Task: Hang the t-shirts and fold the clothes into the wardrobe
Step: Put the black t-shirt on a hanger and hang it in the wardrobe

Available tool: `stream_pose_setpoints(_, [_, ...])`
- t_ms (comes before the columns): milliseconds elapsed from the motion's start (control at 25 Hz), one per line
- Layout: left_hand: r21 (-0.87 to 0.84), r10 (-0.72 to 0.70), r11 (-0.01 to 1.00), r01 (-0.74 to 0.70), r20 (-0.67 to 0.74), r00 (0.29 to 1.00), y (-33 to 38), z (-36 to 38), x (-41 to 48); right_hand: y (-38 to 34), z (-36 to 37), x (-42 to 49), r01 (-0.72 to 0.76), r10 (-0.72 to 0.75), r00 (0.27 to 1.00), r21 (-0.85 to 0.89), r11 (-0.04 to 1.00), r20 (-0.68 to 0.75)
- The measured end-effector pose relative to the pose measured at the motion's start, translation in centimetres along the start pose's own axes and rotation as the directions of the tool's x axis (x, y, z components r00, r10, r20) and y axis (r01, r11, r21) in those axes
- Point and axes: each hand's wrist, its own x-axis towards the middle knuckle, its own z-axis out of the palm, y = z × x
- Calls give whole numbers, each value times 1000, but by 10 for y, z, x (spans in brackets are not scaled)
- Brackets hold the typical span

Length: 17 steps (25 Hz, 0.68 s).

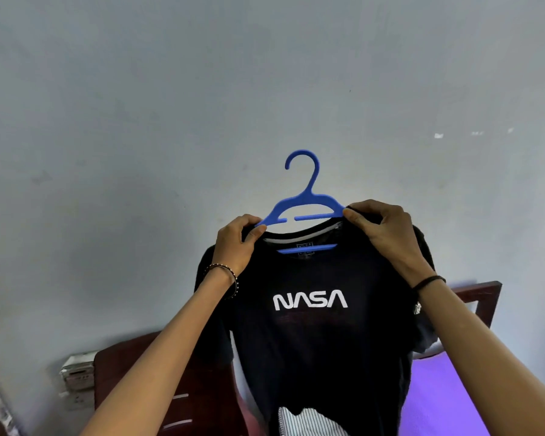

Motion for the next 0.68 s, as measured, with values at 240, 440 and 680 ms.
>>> stream_pose_setpoints(240, [41, 72, 997, -70, -48, 996, 21, -11, 22, -11, -13, -6, 24, -25, 999, 76, 997, 22])
stream_pose_setpoints(440, [82, 108, 991, -105, -36, 994, 27, -11, 18, -20, -4, -9, 19, -17, 1000, 196, 980, -13])
stream_pose_setpoints(680, [-84, 18, 996, -21, -39, 999, 24, -25, 6, -11, -5, -19, 35, -27, 990, -56, 998, 136])
